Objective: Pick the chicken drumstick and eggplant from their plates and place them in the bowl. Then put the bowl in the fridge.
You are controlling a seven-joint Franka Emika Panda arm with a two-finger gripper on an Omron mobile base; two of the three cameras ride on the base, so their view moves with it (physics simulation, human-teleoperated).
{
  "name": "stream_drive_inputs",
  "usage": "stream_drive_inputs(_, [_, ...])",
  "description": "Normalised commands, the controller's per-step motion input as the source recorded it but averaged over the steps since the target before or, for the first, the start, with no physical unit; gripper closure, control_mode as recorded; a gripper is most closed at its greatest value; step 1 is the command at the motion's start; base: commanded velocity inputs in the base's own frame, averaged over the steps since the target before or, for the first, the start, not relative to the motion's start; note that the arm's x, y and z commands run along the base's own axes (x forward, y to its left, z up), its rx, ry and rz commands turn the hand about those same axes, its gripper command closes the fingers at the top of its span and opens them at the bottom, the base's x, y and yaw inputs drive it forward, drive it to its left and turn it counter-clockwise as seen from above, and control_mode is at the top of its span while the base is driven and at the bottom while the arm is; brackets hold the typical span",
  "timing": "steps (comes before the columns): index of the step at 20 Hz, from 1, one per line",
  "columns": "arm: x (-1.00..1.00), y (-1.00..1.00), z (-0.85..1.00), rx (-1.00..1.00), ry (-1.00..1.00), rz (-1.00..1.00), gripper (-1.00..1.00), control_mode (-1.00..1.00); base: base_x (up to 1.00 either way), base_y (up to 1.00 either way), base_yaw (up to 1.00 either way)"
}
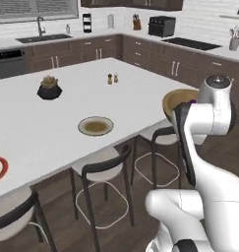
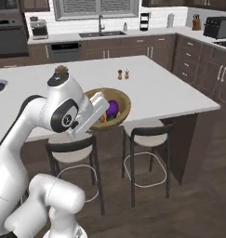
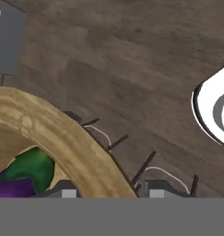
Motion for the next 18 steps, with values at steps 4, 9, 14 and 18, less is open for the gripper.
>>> stream_drive_inputs(4, [0.00,0.00,0.00,0.00,0.00,0.00,1.00,1.00,0.00,-0.61,-0.76])
stream_drive_inputs(9, [0.00,0.00,0.00,0.00,0.00,0.00,1.00,1.00,0.02,-0.58,-0.77])
stream_drive_inputs(14, [0.00,0.00,0.00,0.00,0.00,0.00,1.00,1.00,0.53,-0.30,-0.63])
stream_drive_inputs(18, [0.00,0.00,0.00,0.00,0.00,0.00,1.00,1.00,1.00,0.42,-0.43])
